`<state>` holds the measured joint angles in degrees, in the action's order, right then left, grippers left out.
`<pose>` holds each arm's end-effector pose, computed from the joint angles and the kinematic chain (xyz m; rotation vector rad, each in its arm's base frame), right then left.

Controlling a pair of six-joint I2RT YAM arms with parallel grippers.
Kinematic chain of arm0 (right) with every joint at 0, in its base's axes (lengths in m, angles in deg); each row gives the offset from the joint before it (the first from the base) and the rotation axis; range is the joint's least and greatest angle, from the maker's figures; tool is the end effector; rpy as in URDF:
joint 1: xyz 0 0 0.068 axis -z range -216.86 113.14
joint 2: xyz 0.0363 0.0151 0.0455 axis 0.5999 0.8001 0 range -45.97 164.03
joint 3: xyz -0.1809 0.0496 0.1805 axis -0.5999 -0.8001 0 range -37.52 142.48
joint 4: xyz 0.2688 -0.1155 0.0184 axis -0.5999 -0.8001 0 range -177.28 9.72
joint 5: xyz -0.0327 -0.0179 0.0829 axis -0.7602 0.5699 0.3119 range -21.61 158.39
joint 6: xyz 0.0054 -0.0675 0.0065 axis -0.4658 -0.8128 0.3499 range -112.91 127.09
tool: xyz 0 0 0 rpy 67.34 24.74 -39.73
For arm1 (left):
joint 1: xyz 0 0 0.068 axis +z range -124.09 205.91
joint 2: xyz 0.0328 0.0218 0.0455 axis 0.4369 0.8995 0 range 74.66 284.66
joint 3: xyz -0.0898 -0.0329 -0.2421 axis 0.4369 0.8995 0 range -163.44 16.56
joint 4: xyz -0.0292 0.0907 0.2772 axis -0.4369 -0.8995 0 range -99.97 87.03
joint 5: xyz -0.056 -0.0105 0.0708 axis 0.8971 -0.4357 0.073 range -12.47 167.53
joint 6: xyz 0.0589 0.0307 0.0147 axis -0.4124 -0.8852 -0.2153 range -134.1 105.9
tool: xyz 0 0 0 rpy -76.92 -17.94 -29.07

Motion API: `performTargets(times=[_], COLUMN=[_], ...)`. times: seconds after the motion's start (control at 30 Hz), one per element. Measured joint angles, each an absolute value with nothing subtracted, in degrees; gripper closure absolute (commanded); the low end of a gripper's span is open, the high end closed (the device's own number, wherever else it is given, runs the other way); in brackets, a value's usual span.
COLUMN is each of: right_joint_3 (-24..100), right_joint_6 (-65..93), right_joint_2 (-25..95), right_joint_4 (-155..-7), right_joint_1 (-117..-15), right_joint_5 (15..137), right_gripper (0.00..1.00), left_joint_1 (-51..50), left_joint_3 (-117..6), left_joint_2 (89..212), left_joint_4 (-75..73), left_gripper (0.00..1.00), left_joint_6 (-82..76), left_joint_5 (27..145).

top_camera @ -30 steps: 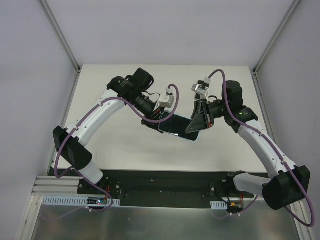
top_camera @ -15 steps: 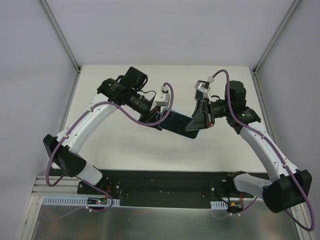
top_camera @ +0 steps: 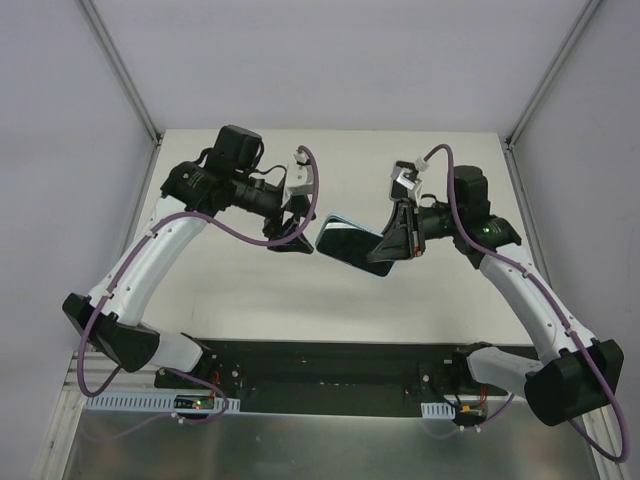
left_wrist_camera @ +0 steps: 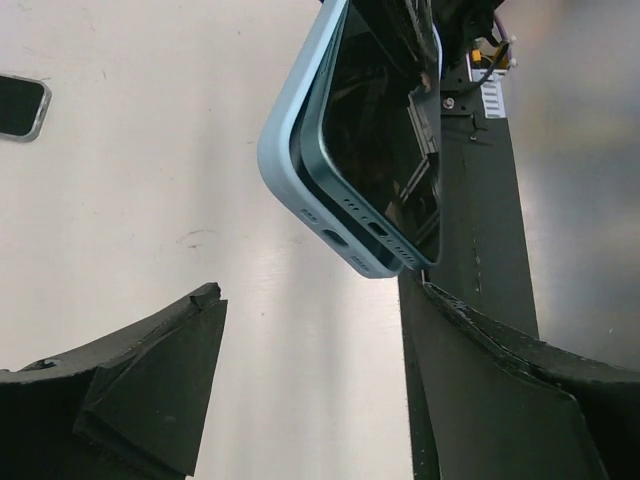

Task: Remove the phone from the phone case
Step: Remove the phone case from the phone.

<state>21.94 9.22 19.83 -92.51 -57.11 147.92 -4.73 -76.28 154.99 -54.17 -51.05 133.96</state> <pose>0.2441 0.1472 0.3446 -1.2157 1.4516 1.5532 0.2505 -0.2012 0.4147 1.5448 1.3791 -1.0212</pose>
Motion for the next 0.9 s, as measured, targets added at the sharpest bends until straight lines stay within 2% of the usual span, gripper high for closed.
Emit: performTargets(times=[0.4, 0.63, 0.9], right_joint_3=[22.55, 24.33, 24.33], right_joint_6=[-1.18, -1.53, 0.61], right_joint_2=[19.33, 19.31, 19.29], right_joint_4=[-102.12, -102.41, -101.27], right_joint_1=[-57.07, -57.02, -56.54], right_joint_5=[137.93, 132.18, 132.11], right_gripper=[1.00, 1.00, 1.00], left_joint_1=[-3.96, -3.98, -3.98], left_joint_3=[-79.84, -80.19, -77.98], left_joint_2=[150.95, 151.06, 153.55], left_joint_4=[-54.06, -49.61, -41.39], left_gripper=[0.23, 0.24, 0.28], left_joint_6=[-36.49, -22.44, -8.49], left_joint_5=[127.75, 127.77, 130.92])
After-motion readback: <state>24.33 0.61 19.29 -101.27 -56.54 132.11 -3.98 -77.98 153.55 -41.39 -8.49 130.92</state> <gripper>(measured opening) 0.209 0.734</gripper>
